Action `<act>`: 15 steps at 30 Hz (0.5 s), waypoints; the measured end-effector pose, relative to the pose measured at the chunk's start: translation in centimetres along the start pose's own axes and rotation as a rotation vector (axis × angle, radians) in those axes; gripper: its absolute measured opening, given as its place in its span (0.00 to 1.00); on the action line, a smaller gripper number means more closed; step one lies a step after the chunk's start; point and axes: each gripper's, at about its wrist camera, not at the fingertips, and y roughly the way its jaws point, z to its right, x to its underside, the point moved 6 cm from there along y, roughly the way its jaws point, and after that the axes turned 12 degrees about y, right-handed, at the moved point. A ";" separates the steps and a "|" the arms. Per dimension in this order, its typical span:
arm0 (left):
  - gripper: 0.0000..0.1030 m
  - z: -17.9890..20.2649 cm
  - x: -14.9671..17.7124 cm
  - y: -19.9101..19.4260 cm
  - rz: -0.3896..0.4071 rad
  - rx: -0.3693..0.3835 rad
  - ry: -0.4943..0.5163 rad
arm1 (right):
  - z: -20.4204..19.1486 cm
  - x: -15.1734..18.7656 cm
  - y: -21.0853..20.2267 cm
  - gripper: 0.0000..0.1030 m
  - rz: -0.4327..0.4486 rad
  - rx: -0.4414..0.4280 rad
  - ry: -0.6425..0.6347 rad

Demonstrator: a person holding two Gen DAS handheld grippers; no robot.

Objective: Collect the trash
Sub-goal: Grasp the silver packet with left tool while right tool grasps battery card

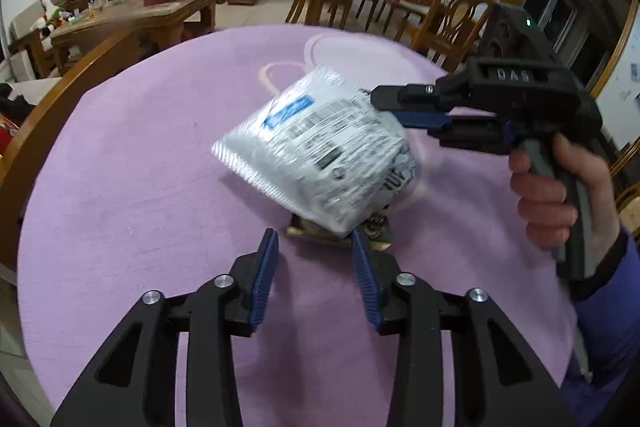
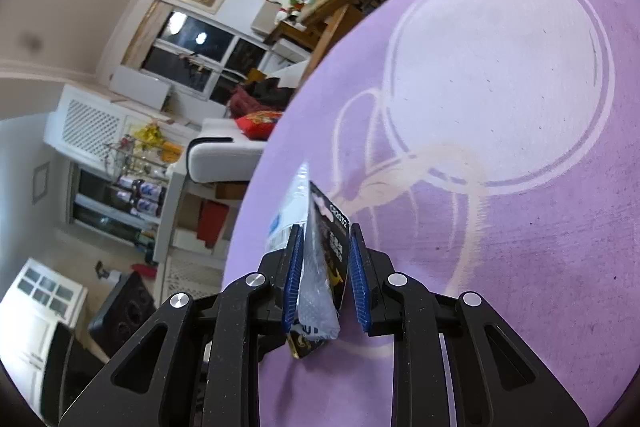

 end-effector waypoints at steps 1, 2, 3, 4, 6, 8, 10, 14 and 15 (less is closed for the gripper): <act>0.59 0.0 -0.3 -0.2 0.016 0.005 -0.010 | -0.5 0.1 -0.4 0.23 0.004 -0.013 -0.016; 0.71 -0.1 -0.5 -0.5 0.036 0.007 -0.017 | -0.5 0.1 -0.4 0.23 0.004 -0.013 -0.016; 0.75 0.0 -0.8 -0.7 0.055 0.009 -0.018 | -1.0 0.3 -0.9 0.23 0.004 -0.028 -0.034; 0.76 0.2 -1.0 -0.9 0.069 0.011 -0.018 | -1.8 0.7 -1.1 0.23 0.001 -0.039 -0.060; 0.78 0.2 -1.6 -0.7 0.076 -0.001 -0.012 | -2.6 1.0 -1.3 0.22 0.000 -0.030 -0.088; 0.79 0.0 -2.1 -0.3 0.059 -0.052 0.003 | -3.1 1.3 -1.5 0.17 0.006 -0.017 -0.113; 0.79 -0.3 -2.7 0.2 0.069 -0.042 0.002 | -3.5 1.4 -1.6 0.10 0.016 -0.022 -0.113; 0.73 -1.9 -3.1 1.4 0.072 -0.025 -0.052 | -3.5 1.4 -1.3 0.08 0.036 0.009 -0.127; 0.72 -2.3 -3.1 1.9 0.067 -0.023 -0.065 | -3.5 1.5 -1.1 0.08 0.045 0.035 -0.140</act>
